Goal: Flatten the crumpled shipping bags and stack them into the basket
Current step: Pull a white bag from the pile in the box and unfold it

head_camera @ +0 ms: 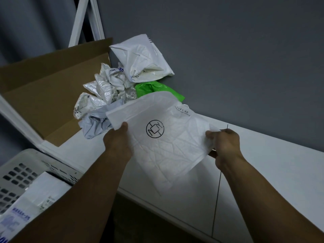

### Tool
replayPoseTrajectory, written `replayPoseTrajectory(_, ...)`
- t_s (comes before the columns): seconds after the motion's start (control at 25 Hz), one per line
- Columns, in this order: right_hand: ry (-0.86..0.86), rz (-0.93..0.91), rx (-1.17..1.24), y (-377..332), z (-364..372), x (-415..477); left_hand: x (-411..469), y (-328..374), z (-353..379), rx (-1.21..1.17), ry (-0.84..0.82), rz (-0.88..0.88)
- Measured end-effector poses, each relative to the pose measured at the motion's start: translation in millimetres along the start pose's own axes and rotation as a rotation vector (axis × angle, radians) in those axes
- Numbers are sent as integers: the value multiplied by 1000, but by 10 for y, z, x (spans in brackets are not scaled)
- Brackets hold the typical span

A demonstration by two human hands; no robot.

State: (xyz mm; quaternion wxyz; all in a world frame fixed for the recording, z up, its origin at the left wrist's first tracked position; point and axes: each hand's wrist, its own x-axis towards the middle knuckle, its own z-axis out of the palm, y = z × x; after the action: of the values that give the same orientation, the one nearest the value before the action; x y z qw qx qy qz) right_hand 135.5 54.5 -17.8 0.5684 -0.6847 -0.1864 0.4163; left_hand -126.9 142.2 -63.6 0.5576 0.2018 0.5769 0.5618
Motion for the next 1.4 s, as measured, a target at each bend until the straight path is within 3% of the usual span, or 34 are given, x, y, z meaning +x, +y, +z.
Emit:
replayPoseTrajectory(0.2, -24, -168, -448, -67, -102, 14, -72, 55, 4, 36, -140, 32)
replayPoseTrajectory(0.4, -338, -95, -426, -53, -21, -88, -185, 61, 67, 99, -228, -83)
replayPoseTrajectory(0.48, -315, -161, -449, -13, -25, -62, -274, 66, 97, 87, -230, -83)
replayPoseTrajectory(0.68, -350, -168, -221, -1, -41, -8, -230, 86, 79, 209, -194, -27)
replayPoseTrajectory(0.8, -337, -255, -258, 27, -59, 18, -227, 122, 75, 250, -195, -92)
replayPoseTrajectory(0.92, -348, -301, -293, 40, -64, 46, -196, 184, 61, 136, -220, -101)
replayPoseTrajectory(1.08, -380, -278, -335, 53, -111, 86, -151, 223, 15, 136, -126, 30)
replayPoseTrajectory(1.28, -269, -263, -354, 44, -98, 88, -194, 154, -14, 210, -88, 178)
replayPoseTrajectory(1.4, -356, -229, -371, 25, -135, 41, -241, 146, 0, 160, -71, 243)
